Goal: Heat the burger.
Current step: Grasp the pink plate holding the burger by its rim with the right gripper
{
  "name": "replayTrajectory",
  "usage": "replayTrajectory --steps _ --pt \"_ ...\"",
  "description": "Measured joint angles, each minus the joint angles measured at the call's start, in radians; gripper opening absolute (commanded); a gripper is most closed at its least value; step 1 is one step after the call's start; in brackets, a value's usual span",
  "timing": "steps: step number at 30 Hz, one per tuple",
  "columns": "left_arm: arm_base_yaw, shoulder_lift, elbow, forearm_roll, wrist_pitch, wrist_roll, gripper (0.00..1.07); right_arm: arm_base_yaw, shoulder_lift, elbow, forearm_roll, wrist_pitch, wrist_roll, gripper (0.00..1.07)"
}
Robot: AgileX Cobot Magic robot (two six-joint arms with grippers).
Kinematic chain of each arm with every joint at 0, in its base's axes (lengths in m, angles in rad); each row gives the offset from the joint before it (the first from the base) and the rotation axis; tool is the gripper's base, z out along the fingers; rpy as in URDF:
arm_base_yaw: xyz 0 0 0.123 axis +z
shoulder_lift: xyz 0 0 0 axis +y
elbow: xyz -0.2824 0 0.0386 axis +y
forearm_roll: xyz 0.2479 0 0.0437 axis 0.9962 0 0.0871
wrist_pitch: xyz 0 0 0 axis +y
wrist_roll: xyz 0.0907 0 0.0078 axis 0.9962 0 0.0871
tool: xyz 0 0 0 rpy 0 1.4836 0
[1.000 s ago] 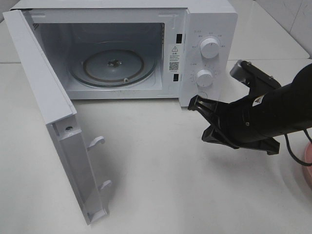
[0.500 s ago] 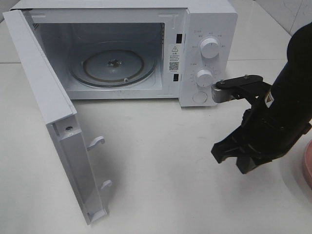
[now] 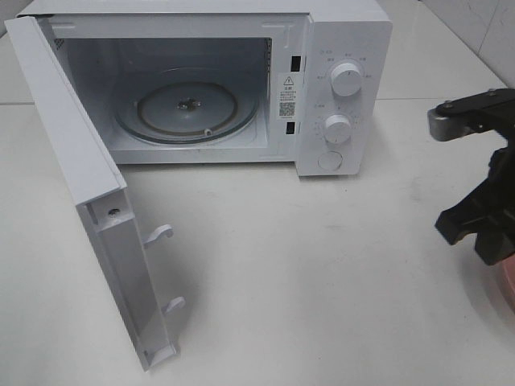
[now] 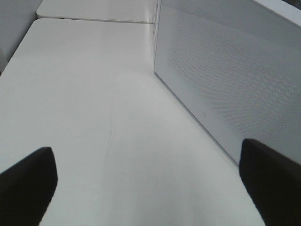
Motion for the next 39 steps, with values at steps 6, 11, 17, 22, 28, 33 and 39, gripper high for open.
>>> replayTrajectory --steps 6,11,17,22,28,33,39 --pt "0.000 0.000 0.000 0.000 0.000 0.000 1.03 -0.093 -0.046 0.000 -0.030 0.035 0.000 0.36" --pt "0.000 0.000 0.000 0.000 0.000 0.000 1.03 -0.163 -0.056 0.000 -0.061 0.058 0.000 0.60" --pt "0.000 0.000 0.000 0.000 0.000 0.000 1.03 -0.205 -0.057 0.000 -0.128 0.041 0.000 1.01" --pt "0.000 0.000 0.000 0.001 0.000 0.000 1.03 -0.207 -0.055 0.000 -0.144 0.013 -0.003 1.02" --pt "0.000 0.000 0.000 0.001 0.000 0.000 1.03 -0.211 0.003 0.000 -0.142 -0.009 -0.019 1.00" --pt "0.000 0.000 0.000 0.001 0.000 0.000 1.03 -0.243 0.065 0.001 -0.102 -0.056 -0.035 0.98" --pt "0.000 0.000 0.000 0.001 0.000 0.000 1.03 -0.282 0.107 0.045 -0.067 -0.127 -0.061 0.95"
